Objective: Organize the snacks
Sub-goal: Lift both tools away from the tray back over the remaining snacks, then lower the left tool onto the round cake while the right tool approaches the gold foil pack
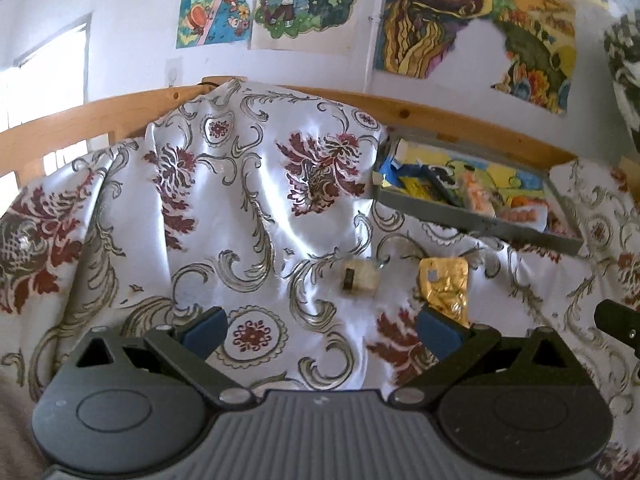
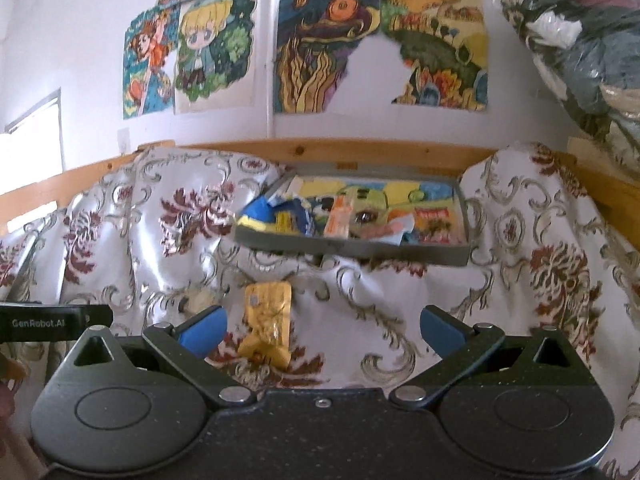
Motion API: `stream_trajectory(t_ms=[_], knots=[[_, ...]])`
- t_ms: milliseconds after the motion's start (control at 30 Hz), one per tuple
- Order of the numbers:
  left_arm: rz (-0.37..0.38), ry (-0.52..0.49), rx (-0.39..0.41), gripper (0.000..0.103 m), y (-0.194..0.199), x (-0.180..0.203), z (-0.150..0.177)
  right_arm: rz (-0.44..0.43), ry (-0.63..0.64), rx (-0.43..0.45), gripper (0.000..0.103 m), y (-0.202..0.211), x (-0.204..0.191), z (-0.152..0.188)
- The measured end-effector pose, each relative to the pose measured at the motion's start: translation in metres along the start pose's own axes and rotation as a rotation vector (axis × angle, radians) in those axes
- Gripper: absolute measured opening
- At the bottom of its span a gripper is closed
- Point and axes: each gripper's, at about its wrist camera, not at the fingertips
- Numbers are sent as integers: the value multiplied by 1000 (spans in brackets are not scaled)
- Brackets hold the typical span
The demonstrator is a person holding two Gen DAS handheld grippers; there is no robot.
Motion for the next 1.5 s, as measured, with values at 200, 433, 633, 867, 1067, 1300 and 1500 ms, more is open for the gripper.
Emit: stream_trajectory(t_ms=[200,433,633,867,1067,1300,1500], knots=[[-8,-34,-46,103,-1,4,2,-15,11,-78,102,-7,-5,7],[-43,-39,-143,103,-14,3,5,-21,15,-167,102,-20,-7,13],[-24,-69,-196,103,-21,5,4,-27,7,-199,102,-27,-7,15],[-17,-74,-292,103,-38,5,0,-34,0,-233,102,-37,-8,15],[-4,-67,-345,103,-52,3,-4,-46,21,-250,102,-53,-12,13],[-18,-171,-309,103,-71,6,-20,-63,45,-253,102,-73,-15,8],[-15,-226,-266,103,-91,8,-31,-62,66,-244,102,-95,-14,5]])
Point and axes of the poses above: each gripper's, at about its wrist camera, not at the fingertips, and y roughly against the way its jaws point, x to its right, z to its underside
